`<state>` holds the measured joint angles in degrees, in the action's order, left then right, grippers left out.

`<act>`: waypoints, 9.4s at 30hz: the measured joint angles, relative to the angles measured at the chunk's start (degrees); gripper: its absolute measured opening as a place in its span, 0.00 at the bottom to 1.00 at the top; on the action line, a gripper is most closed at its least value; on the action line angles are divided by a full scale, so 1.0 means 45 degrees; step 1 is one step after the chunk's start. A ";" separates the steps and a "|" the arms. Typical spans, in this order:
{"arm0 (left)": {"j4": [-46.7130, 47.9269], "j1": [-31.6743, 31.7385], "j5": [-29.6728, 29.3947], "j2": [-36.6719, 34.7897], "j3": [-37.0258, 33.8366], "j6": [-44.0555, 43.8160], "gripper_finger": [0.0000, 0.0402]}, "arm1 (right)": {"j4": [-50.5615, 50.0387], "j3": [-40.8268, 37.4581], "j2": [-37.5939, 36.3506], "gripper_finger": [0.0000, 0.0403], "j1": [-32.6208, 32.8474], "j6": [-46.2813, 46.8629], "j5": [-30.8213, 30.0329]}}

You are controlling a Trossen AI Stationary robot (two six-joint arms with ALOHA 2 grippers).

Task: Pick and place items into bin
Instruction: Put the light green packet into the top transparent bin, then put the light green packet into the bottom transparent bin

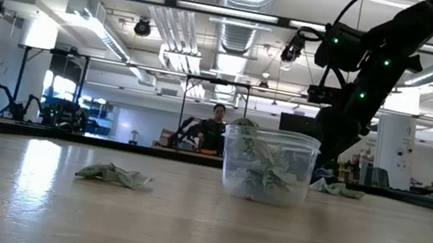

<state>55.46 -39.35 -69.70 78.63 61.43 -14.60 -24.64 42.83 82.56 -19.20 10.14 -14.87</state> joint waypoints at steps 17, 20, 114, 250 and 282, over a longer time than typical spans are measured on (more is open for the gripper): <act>-0.0141 0.0000 -0.0007 0.0000 -0.0005 0.0007 0.26 | 0.0230 -0.0039 0.1275 0.46 -0.0714 0.0517 0.0233; -0.0193 0.0000 -0.0011 0.0000 -0.0005 0.0007 0.26 | 0.0238 -0.0033 0.1358 0.46 -0.0714 0.0436 0.0650; -0.0219 0.0000 -0.0002 -0.0005 -0.0588 0.0104 0.26 | 0.1299 0.3369 0.1510 0.02 0.6956 -0.2972 0.3040; -0.5286 0.3899 1.4495 0.6808 0.1941 0.2037 0.26 | -0.3682 0.1875 -0.0403 0.14 0.6926 0.2753 -0.2142; -0.3708 0.4114 1.4370 0.5560 0.2208 0.2655 0.01 | -0.3679 0.1786 -0.0398 0.14 0.6931 0.2748 -0.2142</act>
<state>38.78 -20.84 -5.04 103.65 71.37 -2.65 -41.20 50.87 80.77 11.99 22.50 -24.51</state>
